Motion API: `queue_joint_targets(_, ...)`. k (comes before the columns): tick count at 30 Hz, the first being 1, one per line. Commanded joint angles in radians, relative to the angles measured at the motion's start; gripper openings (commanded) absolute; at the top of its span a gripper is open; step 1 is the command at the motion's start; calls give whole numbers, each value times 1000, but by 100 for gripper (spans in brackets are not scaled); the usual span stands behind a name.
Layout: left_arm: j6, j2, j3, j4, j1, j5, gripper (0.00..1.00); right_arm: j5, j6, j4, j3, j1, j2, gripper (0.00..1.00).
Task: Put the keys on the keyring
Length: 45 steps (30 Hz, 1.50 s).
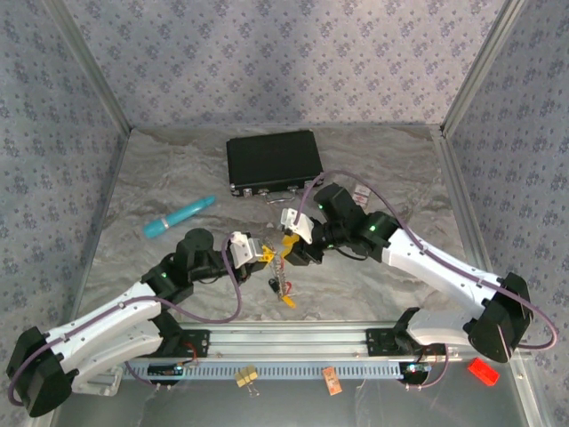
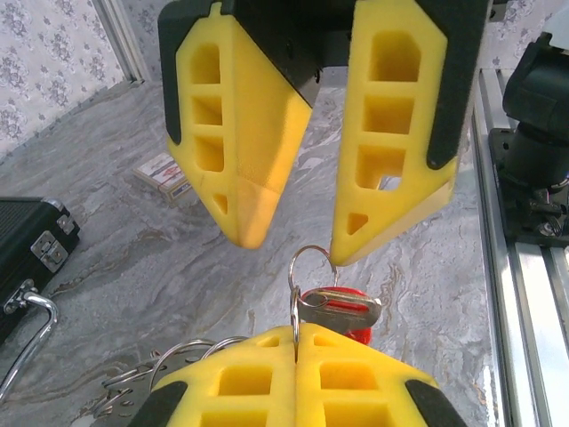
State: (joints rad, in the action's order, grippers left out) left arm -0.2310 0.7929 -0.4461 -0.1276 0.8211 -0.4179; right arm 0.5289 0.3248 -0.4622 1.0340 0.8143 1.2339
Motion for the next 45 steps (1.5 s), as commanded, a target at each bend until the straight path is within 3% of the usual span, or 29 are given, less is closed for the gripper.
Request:
queue_joint_targets(1,-23,-26,7,-78,6,8,0,46,-108,48,-12,-8,-15,31)
queue_joint_targets(4,-26,-29,10,-82,9,12,0,52,-124,48,-17,-9,-16,25)
queue_joint_targets(14,-25,-31,13,-88,11,12,0,43,-132,34,-17,-14,14,28)
queue_joint_targets(31,-18,-46,9,-103,12,14,0,82,-122,12,-15,-21,27,0)
queue_joint_targets(45,11,-57,24,-173,12,5,0,81,-138,35,-42,-29,51,0)
